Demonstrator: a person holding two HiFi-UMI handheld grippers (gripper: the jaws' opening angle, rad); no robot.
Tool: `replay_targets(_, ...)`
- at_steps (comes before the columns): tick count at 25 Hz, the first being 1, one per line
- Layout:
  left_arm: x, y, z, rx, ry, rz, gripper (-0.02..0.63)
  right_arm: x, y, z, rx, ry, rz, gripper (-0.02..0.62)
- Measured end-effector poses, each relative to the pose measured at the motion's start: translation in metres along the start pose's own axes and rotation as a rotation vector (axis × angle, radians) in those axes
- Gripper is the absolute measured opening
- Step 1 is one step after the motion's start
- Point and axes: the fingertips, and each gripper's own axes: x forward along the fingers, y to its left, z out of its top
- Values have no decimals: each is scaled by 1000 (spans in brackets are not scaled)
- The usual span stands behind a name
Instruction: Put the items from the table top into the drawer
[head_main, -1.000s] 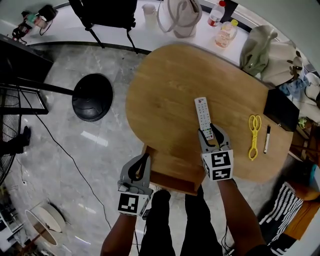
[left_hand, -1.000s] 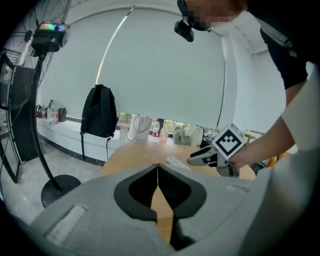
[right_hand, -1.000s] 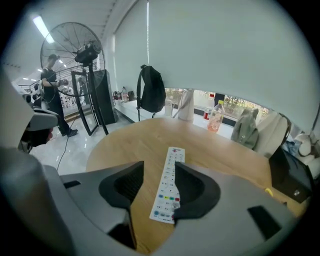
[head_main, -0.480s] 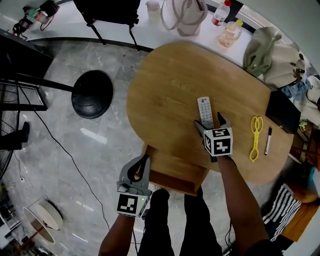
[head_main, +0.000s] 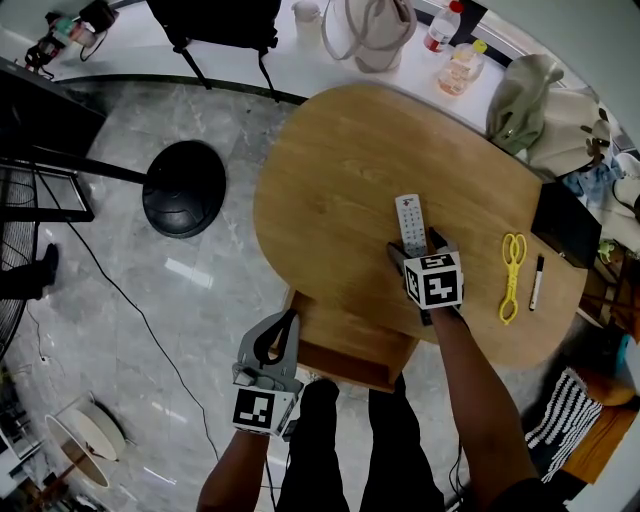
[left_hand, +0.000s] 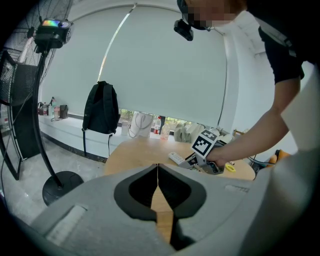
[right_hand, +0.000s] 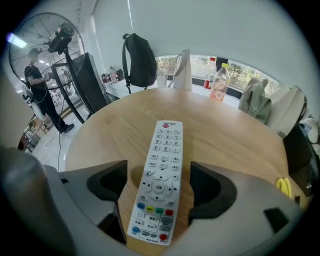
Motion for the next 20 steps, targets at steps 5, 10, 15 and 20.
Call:
replay_targets(5, -3, 2, -2, 4, 1, 4, 18, -2, -3, -1, 0, 8, -20, 253)
replay_targets(10, -5, 2, -3, 0, -1, 8, 18, -3, -5, 0, -2, 22, -23, 233)
replay_targets(15, -6, 1, -4, -2, -3, 11, 18, -9, -2, 1, -21, 0, -18, 230)
replay_targets(20, -8, 0, -6, -2, -2, 14, 18, -22, 9, 0, -51, -32, -8, 229)
